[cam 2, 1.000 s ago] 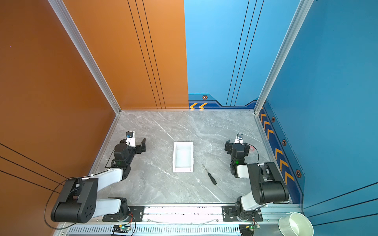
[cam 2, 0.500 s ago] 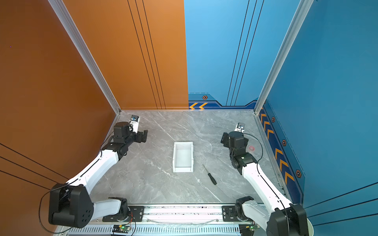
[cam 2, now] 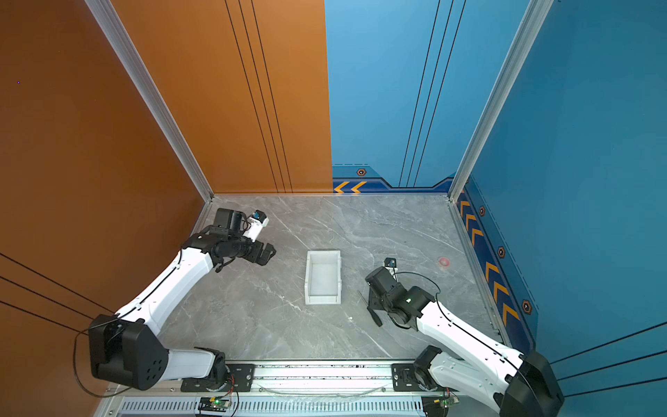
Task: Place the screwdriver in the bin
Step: 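Move the right gripper over the black-handled screwdriver while the left arm lifts, then close the right gripper on the screwdriver's black handle and lift it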
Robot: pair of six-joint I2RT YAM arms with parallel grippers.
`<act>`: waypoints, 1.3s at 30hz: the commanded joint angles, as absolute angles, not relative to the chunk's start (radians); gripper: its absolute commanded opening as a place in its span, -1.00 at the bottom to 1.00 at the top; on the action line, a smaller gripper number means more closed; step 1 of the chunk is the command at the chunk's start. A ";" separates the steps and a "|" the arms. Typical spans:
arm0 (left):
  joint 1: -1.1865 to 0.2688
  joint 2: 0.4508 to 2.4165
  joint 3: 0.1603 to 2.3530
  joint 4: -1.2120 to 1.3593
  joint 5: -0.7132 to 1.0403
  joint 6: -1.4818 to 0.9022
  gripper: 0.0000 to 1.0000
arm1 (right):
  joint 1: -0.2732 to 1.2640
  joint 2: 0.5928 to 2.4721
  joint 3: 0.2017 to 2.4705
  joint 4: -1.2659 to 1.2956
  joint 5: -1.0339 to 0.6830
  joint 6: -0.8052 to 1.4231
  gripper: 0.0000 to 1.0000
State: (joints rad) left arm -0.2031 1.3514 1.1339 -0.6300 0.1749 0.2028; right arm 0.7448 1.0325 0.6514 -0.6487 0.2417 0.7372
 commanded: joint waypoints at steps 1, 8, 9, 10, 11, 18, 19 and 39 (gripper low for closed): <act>-0.212 1.306 1.149 -0.695 0.255 0.220 0.99 | 0.783 1.078 0.617 -0.694 0.194 0.786 0.28; -0.215 1.260 1.136 -0.707 0.267 0.215 0.98 | 0.799 1.118 0.568 -0.617 0.145 0.777 0.23; -0.215 1.254 1.137 -0.709 0.269 0.212 0.98 | 0.798 1.126 0.566 -0.608 0.135 0.774 0.23; -0.215 1.246 1.138 -0.711 0.269 0.210 0.97 | 0.800 1.134 0.565 -0.599 0.126 0.769 0.19; -0.216 1.242 1.138 -0.714 0.271 0.209 0.97 | 0.801 1.142 0.564 -0.591 0.118 0.766 0.17; -0.214 1.219 1.134 -0.724 0.253 0.206 0.96 | 0.807 1.215 0.563 -0.562 0.089 0.734 0.13; -0.215 1.219 1.133 -0.725 0.250 0.205 0.96 | 0.810 1.227 0.563 -0.560 0.090 0.732 0.13; -0.213 1.223 1.142 -0.726 0.216 0.196 0.96 | 0.839 1.283 0.563 -0.554 0.131 0.716 -0.56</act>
State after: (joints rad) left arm -0.2108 1.2312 1.1336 -0.7010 0.2333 0.2047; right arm 0.8276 1.2720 0.5747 -0.5560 0.1101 0.7246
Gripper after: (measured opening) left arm 0.981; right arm 0.237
